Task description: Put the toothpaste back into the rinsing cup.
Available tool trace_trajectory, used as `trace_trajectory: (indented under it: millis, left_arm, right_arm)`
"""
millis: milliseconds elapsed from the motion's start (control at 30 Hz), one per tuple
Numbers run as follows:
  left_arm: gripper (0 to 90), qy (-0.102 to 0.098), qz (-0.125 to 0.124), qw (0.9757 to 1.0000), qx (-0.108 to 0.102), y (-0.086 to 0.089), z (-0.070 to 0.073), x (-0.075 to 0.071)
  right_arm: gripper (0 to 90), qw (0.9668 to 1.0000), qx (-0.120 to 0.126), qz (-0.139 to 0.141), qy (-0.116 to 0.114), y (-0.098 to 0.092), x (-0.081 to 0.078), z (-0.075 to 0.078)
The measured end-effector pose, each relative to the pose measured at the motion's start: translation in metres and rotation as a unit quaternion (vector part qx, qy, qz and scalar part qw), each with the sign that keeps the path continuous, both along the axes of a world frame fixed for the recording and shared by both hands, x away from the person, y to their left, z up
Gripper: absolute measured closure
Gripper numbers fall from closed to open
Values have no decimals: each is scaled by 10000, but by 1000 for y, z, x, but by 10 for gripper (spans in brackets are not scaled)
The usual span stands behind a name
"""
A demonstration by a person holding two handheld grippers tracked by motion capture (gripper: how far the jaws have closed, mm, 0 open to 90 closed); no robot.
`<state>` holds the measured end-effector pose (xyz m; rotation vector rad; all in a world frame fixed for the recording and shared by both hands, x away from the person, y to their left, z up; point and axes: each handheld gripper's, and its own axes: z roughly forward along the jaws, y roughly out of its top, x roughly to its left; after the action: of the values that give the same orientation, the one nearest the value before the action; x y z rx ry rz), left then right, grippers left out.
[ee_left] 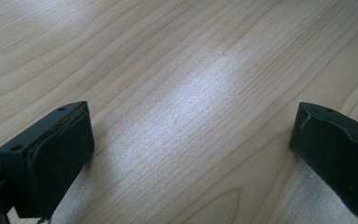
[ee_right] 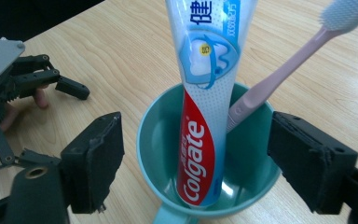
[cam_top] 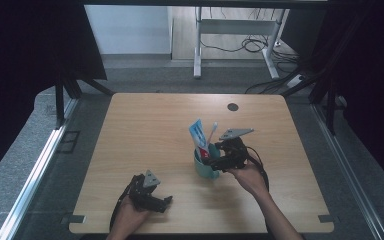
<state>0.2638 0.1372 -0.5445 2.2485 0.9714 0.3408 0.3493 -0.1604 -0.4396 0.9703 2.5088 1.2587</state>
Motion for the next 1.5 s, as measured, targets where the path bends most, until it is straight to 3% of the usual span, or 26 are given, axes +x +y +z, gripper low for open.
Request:
trace_trajectory:
  millis: [433, 800, 1033, 1300, 1500]
  left_arm:
    - [0, -3, 3, 10000, -1, 0, 0, 0]
    - [0, -5, 9, 10000, -10, 0, 0, 0]
    - [0, 1, -9, 10000, 13, 0, 0, 0]
    - [0, -15, 14, 10000, -21, 0, 0, 0]
    - [0, -12, -4, 10000, 2, 0, 0, 0]
  right_arm:
    - [109, 9995, -301, 94, -50, -10, -11, 2]
    - [14, 9991, -419, 61, -64, -24, -21, -1]
    - [5, 9982, -591, -20, -133, -38, -28, -4]
    - [5, 9978, -604, -179, -189, -58, -36, -7]
    - [9, 9973, -661, -254, -190, -69, -41, -17]
